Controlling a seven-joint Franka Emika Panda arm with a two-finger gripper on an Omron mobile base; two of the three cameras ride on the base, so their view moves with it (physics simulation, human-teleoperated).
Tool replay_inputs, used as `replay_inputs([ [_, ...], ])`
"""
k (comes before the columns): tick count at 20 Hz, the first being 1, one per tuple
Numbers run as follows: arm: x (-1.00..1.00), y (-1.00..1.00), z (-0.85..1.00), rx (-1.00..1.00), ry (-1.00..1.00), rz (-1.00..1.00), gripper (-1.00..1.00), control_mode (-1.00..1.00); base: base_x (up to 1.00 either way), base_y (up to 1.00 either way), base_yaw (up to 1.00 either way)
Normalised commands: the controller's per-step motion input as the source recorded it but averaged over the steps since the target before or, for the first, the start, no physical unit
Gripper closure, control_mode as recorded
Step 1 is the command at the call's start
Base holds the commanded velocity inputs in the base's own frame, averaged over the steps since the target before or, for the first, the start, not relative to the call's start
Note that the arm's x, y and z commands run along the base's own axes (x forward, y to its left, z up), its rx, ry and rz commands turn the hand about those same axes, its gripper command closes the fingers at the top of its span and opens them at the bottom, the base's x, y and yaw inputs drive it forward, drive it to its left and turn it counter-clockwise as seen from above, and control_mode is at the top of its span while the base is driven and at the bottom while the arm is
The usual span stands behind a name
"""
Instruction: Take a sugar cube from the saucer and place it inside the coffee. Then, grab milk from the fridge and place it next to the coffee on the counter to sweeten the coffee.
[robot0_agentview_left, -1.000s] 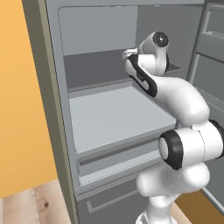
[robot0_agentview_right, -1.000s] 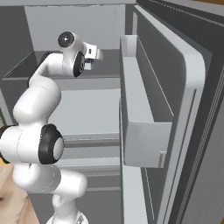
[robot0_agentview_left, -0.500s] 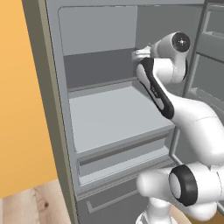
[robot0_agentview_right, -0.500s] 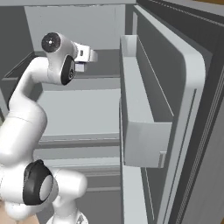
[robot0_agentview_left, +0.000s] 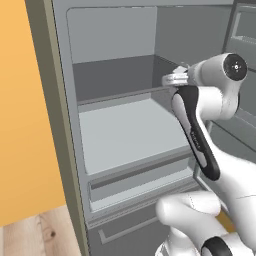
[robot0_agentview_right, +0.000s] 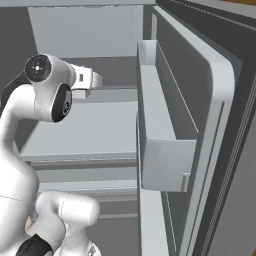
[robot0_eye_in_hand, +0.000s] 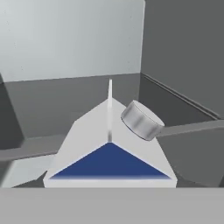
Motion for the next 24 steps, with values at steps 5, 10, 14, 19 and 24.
replay_inputs([
  [5,-1.00,0.00,-0.60,-0.01,0.18,0.01,1.00,-1.00,0.00,0.00,0.00],
  [10,-0.60,0.00,-0.23,0.00,0.08,0.00,1.00,1.00,-0.40,0.00,0.01],
  [14,0.00,0.00,0.00,0.00,0.00,0.00,1.00,1.00,-1.00,0.16,0.23],
  [19,0.00,0.00,0.00,0.00,0.00,0.00,1.00,1.00,-0.98,0.93,0.51],
  [24,0.00,0.00,0.00,0.00,0.00,0.00,1.00,1.00,-0.47,1.00,0.61],
])
